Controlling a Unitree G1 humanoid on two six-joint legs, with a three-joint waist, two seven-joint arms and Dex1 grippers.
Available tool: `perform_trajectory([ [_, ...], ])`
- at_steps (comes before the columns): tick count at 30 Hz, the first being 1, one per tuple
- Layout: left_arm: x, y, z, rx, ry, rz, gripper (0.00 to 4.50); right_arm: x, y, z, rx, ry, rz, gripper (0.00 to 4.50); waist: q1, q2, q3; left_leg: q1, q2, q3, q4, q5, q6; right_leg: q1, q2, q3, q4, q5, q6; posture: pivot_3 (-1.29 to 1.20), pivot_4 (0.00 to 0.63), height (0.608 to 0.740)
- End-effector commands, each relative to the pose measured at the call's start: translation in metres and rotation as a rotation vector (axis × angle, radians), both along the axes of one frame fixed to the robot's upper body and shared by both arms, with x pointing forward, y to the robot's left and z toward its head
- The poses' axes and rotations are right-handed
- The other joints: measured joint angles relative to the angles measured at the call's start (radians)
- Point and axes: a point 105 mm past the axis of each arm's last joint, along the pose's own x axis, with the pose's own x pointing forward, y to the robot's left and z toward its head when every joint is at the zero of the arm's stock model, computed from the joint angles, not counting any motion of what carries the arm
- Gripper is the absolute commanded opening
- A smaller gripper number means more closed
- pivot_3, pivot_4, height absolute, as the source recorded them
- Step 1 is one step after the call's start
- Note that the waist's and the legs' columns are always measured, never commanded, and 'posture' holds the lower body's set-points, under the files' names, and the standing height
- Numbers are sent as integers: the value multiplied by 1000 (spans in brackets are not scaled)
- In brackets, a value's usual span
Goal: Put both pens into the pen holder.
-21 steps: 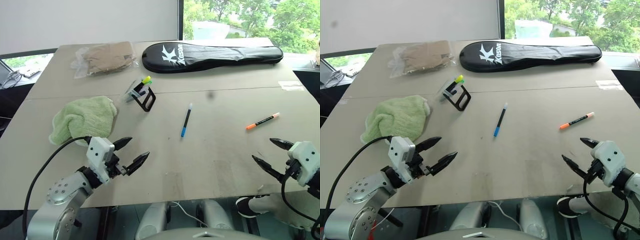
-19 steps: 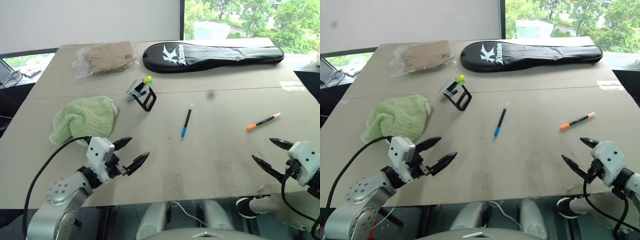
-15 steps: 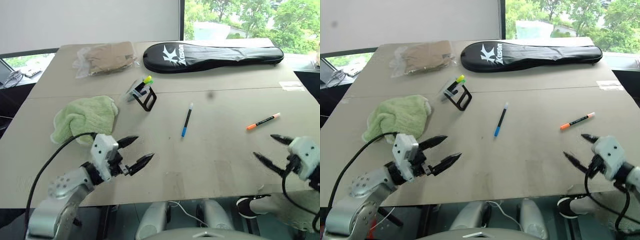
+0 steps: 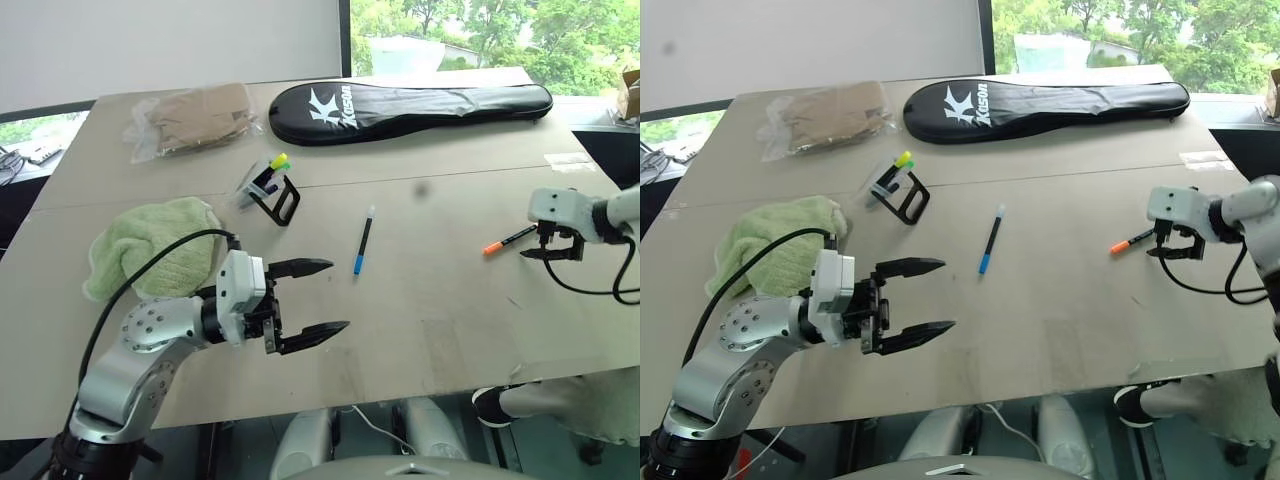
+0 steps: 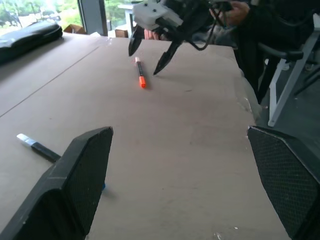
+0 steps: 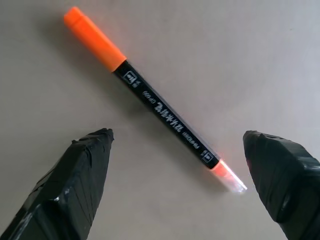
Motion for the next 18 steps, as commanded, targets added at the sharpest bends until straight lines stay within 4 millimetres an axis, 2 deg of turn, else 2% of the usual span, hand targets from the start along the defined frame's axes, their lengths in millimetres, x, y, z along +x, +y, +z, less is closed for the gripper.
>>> perform_trajectory([
  [1,-5,-5,5,-9,-44,-6,4500,1,-7,-6,-59,111,0,4199,4,0,0,-2,0,0,0,0,0,-3,0,0,0,0,0,0,150,740],
  [3,-7,-7,6,-23,-48,8,4500,1,-9,-9,-107,166,2,3639,4,0,0,-7,0,-1,1,0,0,-7,0,-1,1,0,0,0,150,740],
  [11,-6,-15,7,-86,-28,75,4500,-6,-16,-12,-122,290,-51,42,13,-1,-1,-7,-1,-2,4,0,0,-6,-1,-1,2,0,0,0,150,740],
  [14,6,-19,16,-190,34,154,4500,-4,-10,-4,54,272,-116,12,16,-1,-1,-7,-1,-2,4,0,0,-6,-1,-2,2,0,0,0,150,740],
  [17,26,-16,19,-256,194,281,4500,5,20,22,403,249,-155,12,10,-1,-1,-8,-1,-3,4,0,0,-6,-1,-2,3,0,0,0,150,740],
  [18,28,-18,22,-301,272,264,4500,6,33,30,511,257,-135,12,3,-1,-1,-8,-1,-2,4,0,0,-6,-1,-1,3,0,0,0,150,740],
])
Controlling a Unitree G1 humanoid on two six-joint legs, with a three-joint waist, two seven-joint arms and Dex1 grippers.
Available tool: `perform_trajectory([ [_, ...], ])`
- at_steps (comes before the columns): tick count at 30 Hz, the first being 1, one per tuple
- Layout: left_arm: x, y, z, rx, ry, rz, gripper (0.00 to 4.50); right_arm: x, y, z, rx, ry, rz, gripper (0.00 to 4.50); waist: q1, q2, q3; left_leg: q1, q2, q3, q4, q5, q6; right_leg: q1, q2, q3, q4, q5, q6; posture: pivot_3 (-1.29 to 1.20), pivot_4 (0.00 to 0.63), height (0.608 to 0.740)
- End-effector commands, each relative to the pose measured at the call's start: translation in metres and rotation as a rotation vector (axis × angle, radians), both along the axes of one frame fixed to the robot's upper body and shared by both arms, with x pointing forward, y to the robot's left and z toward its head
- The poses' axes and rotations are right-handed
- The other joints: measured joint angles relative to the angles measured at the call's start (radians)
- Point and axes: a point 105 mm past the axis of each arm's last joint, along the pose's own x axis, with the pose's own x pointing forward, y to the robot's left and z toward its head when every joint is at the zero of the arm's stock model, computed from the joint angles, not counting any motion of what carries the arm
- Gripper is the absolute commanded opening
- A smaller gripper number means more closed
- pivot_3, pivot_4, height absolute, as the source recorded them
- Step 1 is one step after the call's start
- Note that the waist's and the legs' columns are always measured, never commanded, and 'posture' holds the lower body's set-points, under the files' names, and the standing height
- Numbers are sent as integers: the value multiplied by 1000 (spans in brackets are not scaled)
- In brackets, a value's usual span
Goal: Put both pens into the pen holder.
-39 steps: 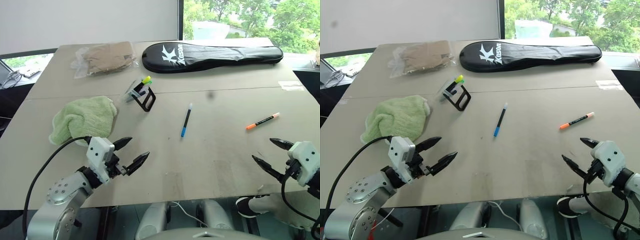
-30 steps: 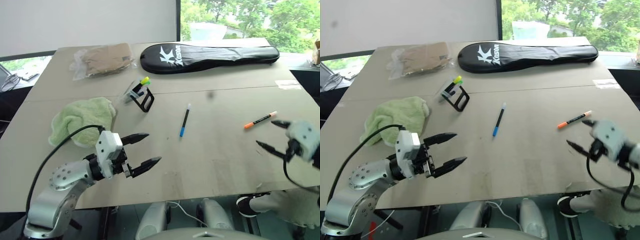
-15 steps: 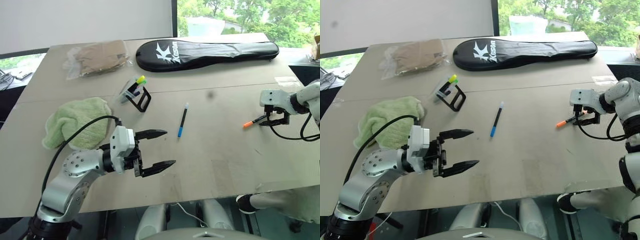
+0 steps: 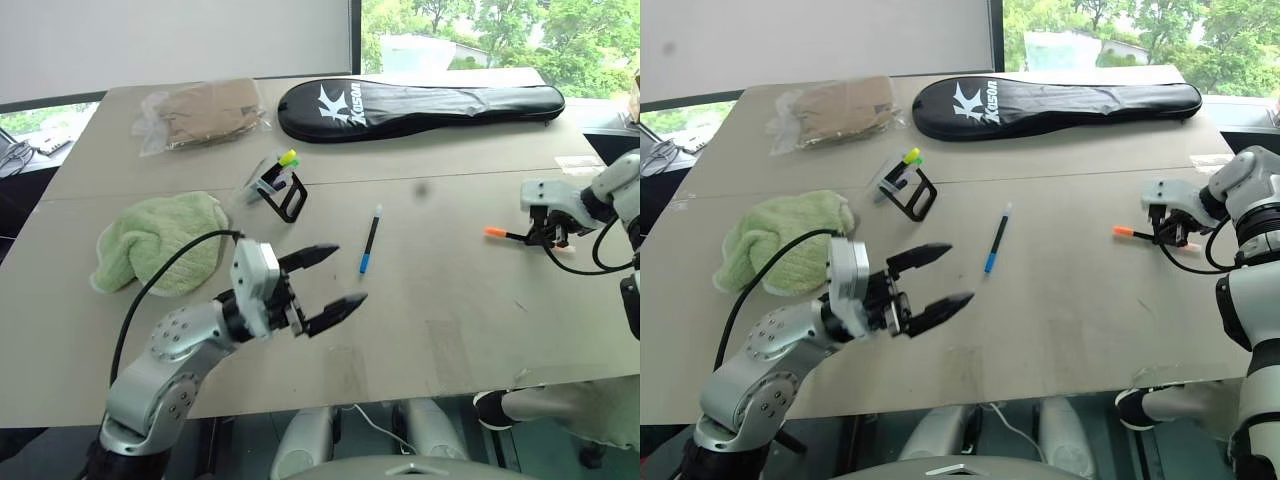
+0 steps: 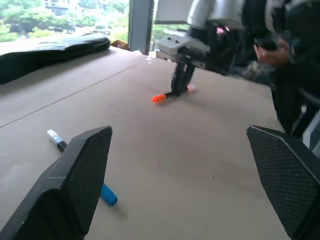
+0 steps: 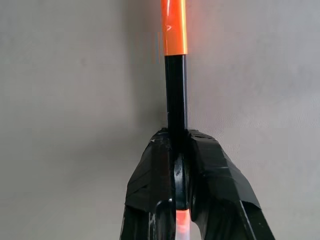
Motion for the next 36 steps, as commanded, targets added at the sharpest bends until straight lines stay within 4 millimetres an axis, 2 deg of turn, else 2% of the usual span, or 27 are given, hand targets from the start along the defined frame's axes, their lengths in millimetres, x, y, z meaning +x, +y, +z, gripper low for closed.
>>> perform_trajectory([
  [1,7,1,10,-101,167,7,4500,5,42,38,371,-30,2,12,-9,0,0,0,0,1,0,0,0,0,1,1,0,0,0,0,150,740],
  [3,9,-3,19,-191,238,-44,4500,-4,73,52,527,-52,28,12,-13,0,0,0,1,1,0,0,0,-1,1,2,1,0,0,0,150,740],
  [6,14,-4,25,-252,283,-53,4500,-23,109,64,662,-97,-10,12,-5,1,0,-2,2,-1,1,0,0,-2,1,1,2,0,0,0,150,740],
  [9,29,-1,30,-344,345,-34,4500,-54,154,70,735,-156,8,12,3,1,0,-4,0,-3,1,0,0,-4,0,-2,1,0,0,0,150,740],
  [14,39,-3,32,-350,369,-54,4500,-83,186,72,767,-209,18,12,11,2,0,-10,-5,-13,8,0,-1,-4,-3,-11,1,0,0,0,150,740],
  [17,42,-6,37,-358,369,-81,3712,-95,193,73,754,-198,68,0,17,2,0,-12,-7,-15,10,0,-1,-4,-4,-13,0,0,0,0,150,740],
  [21,40,-8,38,-366,373,-121,1856,-109,200,65,707,-179,138,0,17,2,0,-12,-6,-16,10,0,-1,-4,-4,-14,0,0,0,0,150,740],
  [25,33,-15,36,-355,385,-177,25,-115,207,58,691,-167,156,0,3,1,0,-12,-6,-16,10,0,-1,-4,-4,-14,1,0,0,0,150,740],
  [27,29,-16,34,-344,383,-197,25,-115,210,56,693,-166,157,0,-2,2,0,-12,-6,-16,10,0,-1,-3,-4,-14,1,0,0,0,150,740],
  [29,29,-13,36,-357,370,-194,605,-115,211,57,702,-168,152,0,-5,2,0,-12,-6,-16,10,0,-1,-3,-4,-14,1,0,0,0,150,740],
  [30,29,-12,35,-351,366,-189,759,-115,211,57,705,-170,151,0,-5,2,0,-12,-6,-16,10,0,-1,-3,-4,-13,1,0,0,0,150,740],
  [31,30,-11,33,-341,367,-176,1230,-115,211,57,706,-170,151,0,-4,2,0,-12,-6,-16,10,0,-1,-4,-4,-14,1,0,0,0,150,740],
  [32,28,-11,32,-334,373,-182,1230,-115,211,57,707,-168,156,0,-4,2,0,-12,-6,-16,10,0,-1,-4,-4,-14,1,0,0,0,150,740],
  [33,26,-12,31,-327,376,-189,1902,-116,211,57,707,-166,160,0,-4,2,0,-12,-6,-16,10,0,-1,-3,-4,-14,1,0,0,0,150,740],
  [36,29,-13,30,-324,364,-174,1948,-117,212,56,699,-158,180,0,-3,2,0,-12,-6,-16,10,0,-1,-3,-4,-14,1,0,0,0,150,740],
])
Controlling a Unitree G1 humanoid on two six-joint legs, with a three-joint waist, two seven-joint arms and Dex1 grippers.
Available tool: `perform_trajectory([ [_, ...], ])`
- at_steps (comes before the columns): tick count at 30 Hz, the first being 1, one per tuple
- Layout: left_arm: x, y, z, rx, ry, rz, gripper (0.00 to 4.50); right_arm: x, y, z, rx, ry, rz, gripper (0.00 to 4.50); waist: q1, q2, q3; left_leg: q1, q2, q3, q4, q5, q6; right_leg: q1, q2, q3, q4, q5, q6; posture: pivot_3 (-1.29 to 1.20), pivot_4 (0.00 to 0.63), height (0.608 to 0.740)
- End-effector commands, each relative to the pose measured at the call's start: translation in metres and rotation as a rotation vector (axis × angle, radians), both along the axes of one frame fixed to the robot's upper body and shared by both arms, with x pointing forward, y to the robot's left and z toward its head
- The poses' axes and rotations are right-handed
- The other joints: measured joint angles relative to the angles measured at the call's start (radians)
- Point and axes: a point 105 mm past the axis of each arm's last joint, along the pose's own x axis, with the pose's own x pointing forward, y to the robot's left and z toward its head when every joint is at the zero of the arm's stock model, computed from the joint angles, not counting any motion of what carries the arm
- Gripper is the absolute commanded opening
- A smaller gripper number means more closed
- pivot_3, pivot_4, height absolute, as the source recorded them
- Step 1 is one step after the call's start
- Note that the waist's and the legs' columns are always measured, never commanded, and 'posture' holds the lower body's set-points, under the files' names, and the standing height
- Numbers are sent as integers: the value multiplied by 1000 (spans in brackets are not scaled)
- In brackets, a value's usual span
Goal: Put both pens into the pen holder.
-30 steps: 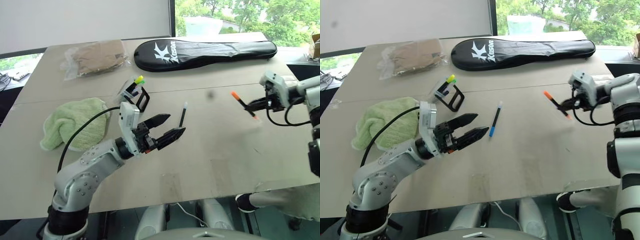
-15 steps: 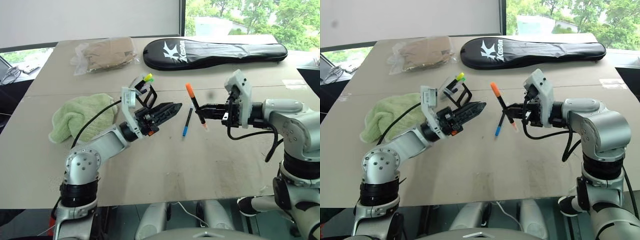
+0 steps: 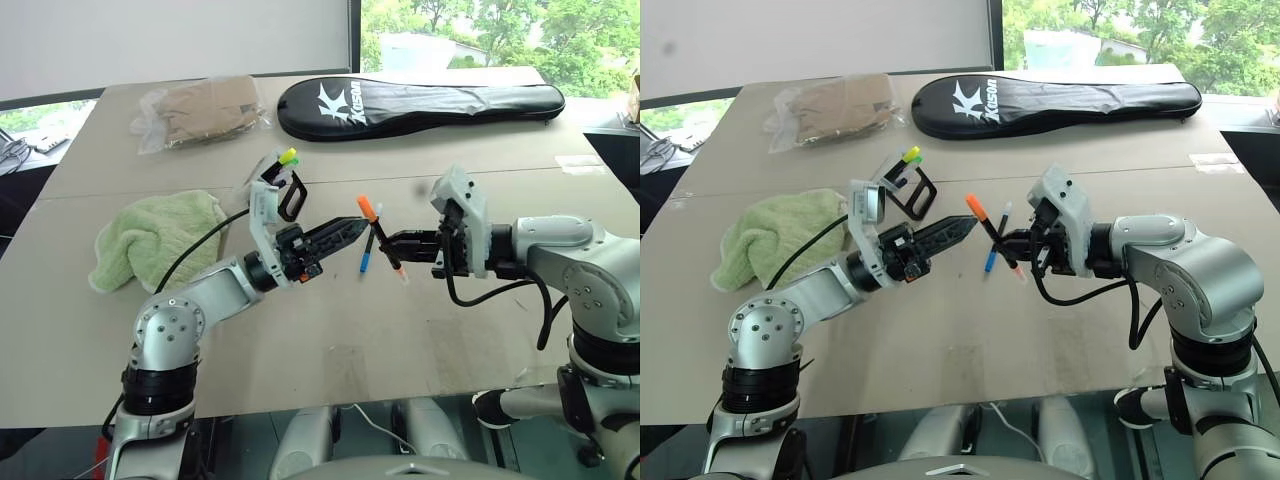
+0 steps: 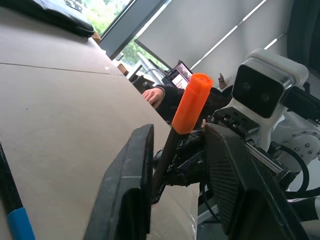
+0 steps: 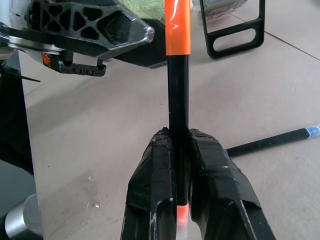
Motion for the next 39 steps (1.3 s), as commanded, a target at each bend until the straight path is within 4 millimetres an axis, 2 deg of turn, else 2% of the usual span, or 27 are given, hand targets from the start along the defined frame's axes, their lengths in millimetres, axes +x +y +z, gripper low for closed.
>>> perform_trajectory([
  [1,-3,-4,9,10,-66,0,1948,-6,5,5,1,-40,54,0,0,0,0,0,0,0,0,0,0,0,0,0,0,0,0,0,150,740],
  [4,-2,-8,8,23,-77,-6,1948,-11,9,5,-4,-43,95,0,0,0,0,0,0,0,0,0,0,0,0,0,0,0,0,0,150,740],
  [7,-2,-13,8,22,-86,-20,1229,-15,14,3,-14,-40,137,0,1,0,0,0,0,0,0,0,0,0,0,0,0,0,0,0,150,740],
  [8,-3,-13,9,20,-88,-24,842,-15,15,3,-18,-43,137,0,1,0,0,0,0,0,0,0,0,0,0,0,0,0,0,0,150,740],
  [9,-3,-13,9,21,-91,-25,239,-14,15,2,-19,-48,136,0,0,0,0,0,0,0,0,0,0,0,0,0,0,0,0,0,150,740],
  [10,-3,-13,9,23,-94,-20,73,-13,16,3,-12,-60,131,0,-1,0,0,0,0,0,0,0,0,0,0,0,0,0,0,0,150,740],
  [14,2,-4,14,50,-144,41,73,-8,17,12,53,-119,135,0,0,0,0,0,0,0,0,0,0,0,0,0,0,0,0,0,150,740],
  [15,6,0,19,66,-182,83,26,-10,15,17,97,-130,142,433,0,0,0,0,0,0,0,0,0,0,0,0,0,0,0,0,150,740],
  [16,10,4,25,91,-230,126,0,-11,10,20,122,-137,142,907,1,0,0,0,0,0,0,0,0,0,0,0,0,0,0,0,150,740],
  [17,12,8,35,114,-296,164,0,-12,4,21,134,-150,130,1074,3,0,0,0,0,0,0,0,0,0,0,0,0,0,0,0,150,740],
  [18,14,10,47,132,-363,198,0,-12,-3,22,141,-172,110,1512,8,0,0,-1,0,-1,0,0,0,0,0,-1,0,0,0,0,150,740],
  [20,17,14,78,151,-501,261,0,-4,-19,24,124,-271,27,2423,20,-1,0,-2,0,-3,1,0,0,0,0,-4,-1,0,0,0,150,740],
  [21,19,16,98,176,-596,318,0,-5,-25,25,117,-318,16,2659,23,-1,0,-3,0,-3,2,0,0,0,0,-4,-1,0,0,0,150,740],
  [22,21,19,118,208,-695,393,0,-5,-30,30,117,-388,2,2659,27,-1,1,-3,0,-3,2,0,0,0,0,-4,-1,0,0,0,150,740],
  [24,25,24,145,339,-889,542,0,-7,-34,37,144,-450,-3,2659,25,-1,1,-3,-1,-2,2,0,0,0,0,-4,-2,0,0,0,150,740],
  [26,29,26,153,437,-987,617,0,-7,-35,40,167,-467,0,2659,18,-1,0,-2,0,1,1,0,0,0,1,-4,-1,0,0,0,150,740],
  [28,37,29,154,611,-1079,708,0,-7,-36,43,178,-484,-2,2659,9,-1,0,0,0,2,-1,0,0,0,1,-3,0,0,0,0,150,740],
  [30,40,23,144,776,-1153,692,0,-4,-37,41,172,-494,-15,2659,6,-1,0,0,1,2,-2,0,0,0,2,-2,0,0,0,0,150,740],
  [35,52,21,117,945,-1159,700,0,2,-38,36,157,-491,-33,2659,6,-1,1,-1,0,1,-1,0,0,0,2,-2,-1,0,0,0,150,740],
  [39,58,21,101,992,-1105,699,0,3,-38,35,156,-495,-41,2659,7,-1,1,-1,0,0,-1,0,0,0,2,-2,-1,0,0,0,150,740],
])
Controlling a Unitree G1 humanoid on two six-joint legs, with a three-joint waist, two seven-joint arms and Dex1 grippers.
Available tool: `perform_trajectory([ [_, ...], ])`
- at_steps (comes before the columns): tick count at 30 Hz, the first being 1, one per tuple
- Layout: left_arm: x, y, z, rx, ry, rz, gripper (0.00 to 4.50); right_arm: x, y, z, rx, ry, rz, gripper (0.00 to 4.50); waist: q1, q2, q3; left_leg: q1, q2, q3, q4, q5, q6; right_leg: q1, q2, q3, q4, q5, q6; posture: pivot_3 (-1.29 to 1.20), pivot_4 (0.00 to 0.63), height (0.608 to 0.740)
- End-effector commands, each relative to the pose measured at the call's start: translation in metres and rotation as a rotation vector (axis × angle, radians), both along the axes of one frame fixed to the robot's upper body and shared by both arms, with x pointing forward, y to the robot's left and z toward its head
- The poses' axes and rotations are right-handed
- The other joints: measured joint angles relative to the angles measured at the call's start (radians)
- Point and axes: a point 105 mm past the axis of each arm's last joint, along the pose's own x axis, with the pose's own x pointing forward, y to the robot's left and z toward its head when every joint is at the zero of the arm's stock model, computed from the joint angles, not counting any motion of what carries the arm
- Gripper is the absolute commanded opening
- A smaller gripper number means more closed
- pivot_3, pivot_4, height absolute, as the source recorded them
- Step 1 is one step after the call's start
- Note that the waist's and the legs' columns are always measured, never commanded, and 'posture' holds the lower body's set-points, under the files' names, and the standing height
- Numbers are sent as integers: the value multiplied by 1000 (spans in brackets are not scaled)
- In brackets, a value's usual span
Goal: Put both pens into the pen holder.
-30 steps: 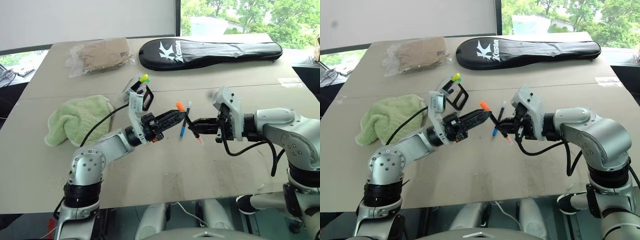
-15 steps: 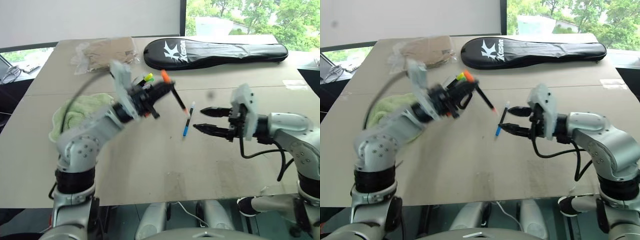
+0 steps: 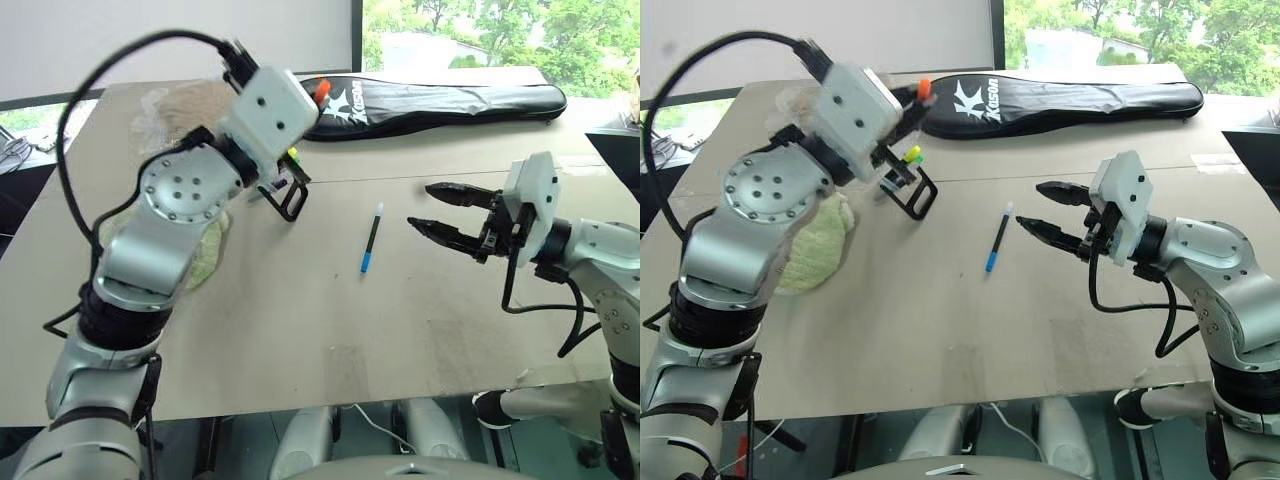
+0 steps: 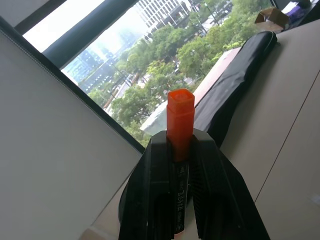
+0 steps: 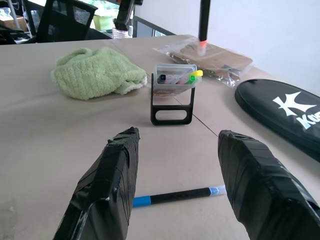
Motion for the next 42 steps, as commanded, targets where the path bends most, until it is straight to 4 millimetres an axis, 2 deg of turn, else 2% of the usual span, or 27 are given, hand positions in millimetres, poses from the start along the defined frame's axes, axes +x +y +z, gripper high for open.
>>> perform_trajectory([
  [1,0,4,1,10,-20,46,0,-5,0,8,3,-56,6,2659,0,0,0,0,0,0,0,0,0,0,0,0,0,0,0,0,150,740],
  [6,14,19,-23,35,24,128,0,-19,5,22,64,-132,73,2659,0,0,0,-1,0,-1,1,0,0,0,0,0,0,0,0,0,150,740],
  [10,17,20,-25,36,24,142,0,-28,8,30,95,-174,106,2659,3,0,0,-1,0,-2,1,0,0,0,0,-1,0,0,0,0,150,740],
  [17,26,28,-35,28,40,201,0,-28,11,28,68,-182,103,2659,4,0,0,-2,-1,-2,2,0,0,0,-1,-1,0,0,0,0,150,740],
  [18,28,30,-34,16,31,216,930,-28,11,28,66,-182,102,2717,4,0,0,-2,-1,-2,2,0,0,0,-1,-1,0,0,0,0,150,740],
  [20,29,33,-32,-4,17,231,1507,-28,12,27,64,-182,102,2717,4,0,0,-2,-1,-2,2,0,0,0,-1,-2,0,0,0,0,150,740],
  [23,25,29,-29,-34,2,192,2964,-27,12,26,59,-177,97,2717,3,0,0,-2,-1,-2,2,0,0,0,-1,-2,0,0,0,0,150,740],
  [26,13,14,-30,-192,127,31,4408,-22,10,21,43,-148,74,2717,3,0,0,-2,-1,-2,2,0,0,0,-1,-1,0,0,0,0,150,740],
  [30,7,-8,-37,-434,488,-106,4472,-20,8,16,44,-120,57,2717,9,0,0,-2,-1,-3,3,0,0,0,-1,-3,0,0,0,0,150,740],
  [32,6,-24,-41,-403,669,-115,4472,-20,4,13,38,-112,35,2717,12,-1,0,-3,-1,-4,4,0,0,1,-1,-4,1,0,0,0,150,740],
  [35,9,-40,-48,-344,869,-38,4472,-21,-4,10,30,-103,-6,2717,18,-1,0,-3,-1,-4,5,0,0,2,1,-7,1,0,0,0,150,740],
  [37,20,-50,-50,-401,972,34,4472,-25,-10,8,15,-99,-32,2717,19,-1,0,-2,-3,-3,5,0,0,3,2,-7,2,-1,1,0,150,740],
  [40,36,-74,-67,-377,1154,100,4472,-33,-24,2,-28,-87,-85,2717,19,-2,-1,-2,-4,-4,6,0,1,3,1,-8,1,-1,2,0,150,740],
  [42,42,-83,-73,-351,1224,143,4472,-35,-31,0,-51,-82,-120,2717,19,-2,0,-2,-4,-5,5,0,0,3,1,-8,2,-1,2,0,150,740],
])
